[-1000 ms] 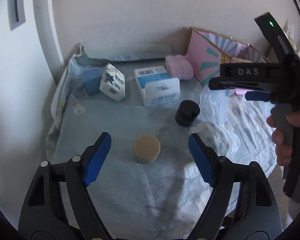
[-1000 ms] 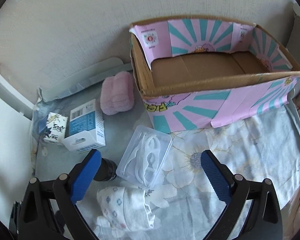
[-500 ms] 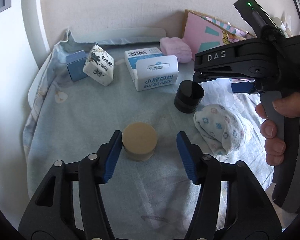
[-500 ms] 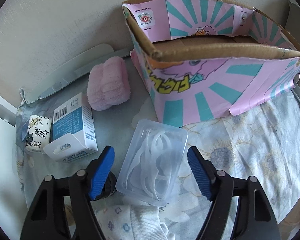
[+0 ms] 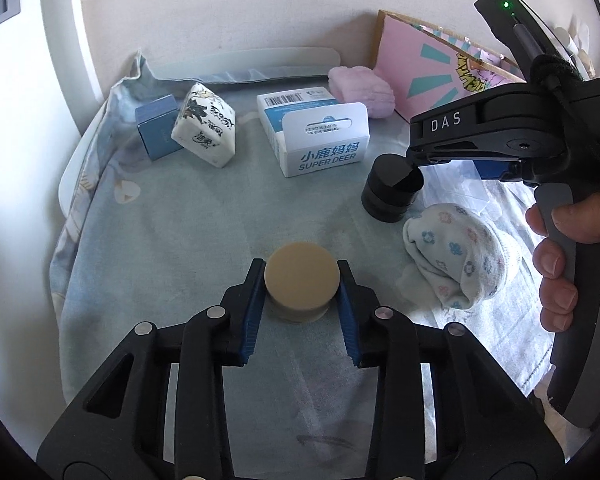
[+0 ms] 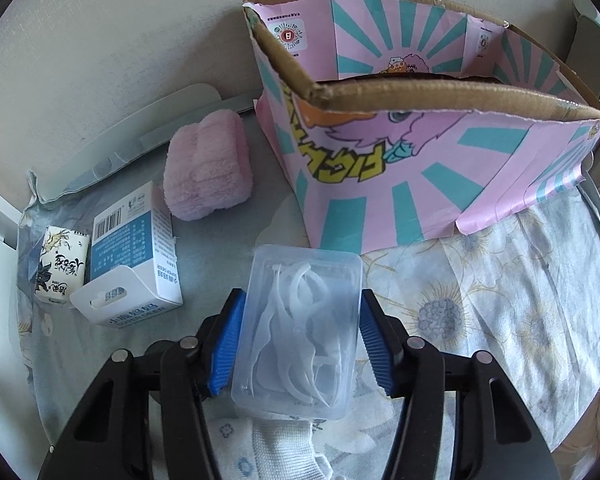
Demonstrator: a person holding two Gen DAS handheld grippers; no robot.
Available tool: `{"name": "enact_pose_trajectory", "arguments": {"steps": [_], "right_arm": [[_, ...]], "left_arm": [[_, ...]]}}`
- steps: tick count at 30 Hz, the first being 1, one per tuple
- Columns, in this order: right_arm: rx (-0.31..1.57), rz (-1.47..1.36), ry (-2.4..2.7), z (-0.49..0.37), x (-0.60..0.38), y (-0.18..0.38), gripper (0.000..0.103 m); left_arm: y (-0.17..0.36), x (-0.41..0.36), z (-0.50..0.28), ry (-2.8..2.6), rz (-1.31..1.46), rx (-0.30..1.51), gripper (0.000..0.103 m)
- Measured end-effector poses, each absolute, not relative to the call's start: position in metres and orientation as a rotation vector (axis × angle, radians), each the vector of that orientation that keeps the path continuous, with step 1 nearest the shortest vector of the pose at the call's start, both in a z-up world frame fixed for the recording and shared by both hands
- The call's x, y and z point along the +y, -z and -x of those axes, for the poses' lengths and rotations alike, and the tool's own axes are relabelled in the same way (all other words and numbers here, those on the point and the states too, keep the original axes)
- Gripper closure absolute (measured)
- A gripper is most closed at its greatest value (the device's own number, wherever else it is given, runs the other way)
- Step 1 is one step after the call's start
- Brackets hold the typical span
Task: Organize objects
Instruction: 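Carry the tan lid and clear flosser box over the cardboard box with both grippers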
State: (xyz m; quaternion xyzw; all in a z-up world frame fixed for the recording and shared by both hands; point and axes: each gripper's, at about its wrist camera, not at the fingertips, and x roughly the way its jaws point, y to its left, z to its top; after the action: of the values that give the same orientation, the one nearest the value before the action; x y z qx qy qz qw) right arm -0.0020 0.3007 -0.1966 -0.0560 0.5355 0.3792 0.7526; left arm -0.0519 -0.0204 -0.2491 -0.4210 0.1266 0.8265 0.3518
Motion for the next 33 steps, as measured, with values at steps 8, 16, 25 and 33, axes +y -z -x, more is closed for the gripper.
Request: {"name": "enact_pose_trajectory", "arguments": {"steps": [8,16,25,33], "right_arm": [[1.112,0.149,-0.899,0.01,0.283,0.177,0.052],[1.05,0.152,-0.986,0.011,0.252,0.129,0.052],[0.918,0.149,-1.059,0.004,0.256,0.068,0.052],[0.855,0.15,-1.057,-0.035,0.206,0.032,0.052]], "left_arm": [[0.23,-0.024,0.053,-2.154,1.059,0.336,0.072],[0.185,-0.025,0.049,-2.159,1.021,0.327,0.072],[0.12,-0.015,0.048,-2.162,0.972,0.34,0.072],[0.07,0.019,0.04,-2.172,0.941,0.32,0.072]]}}
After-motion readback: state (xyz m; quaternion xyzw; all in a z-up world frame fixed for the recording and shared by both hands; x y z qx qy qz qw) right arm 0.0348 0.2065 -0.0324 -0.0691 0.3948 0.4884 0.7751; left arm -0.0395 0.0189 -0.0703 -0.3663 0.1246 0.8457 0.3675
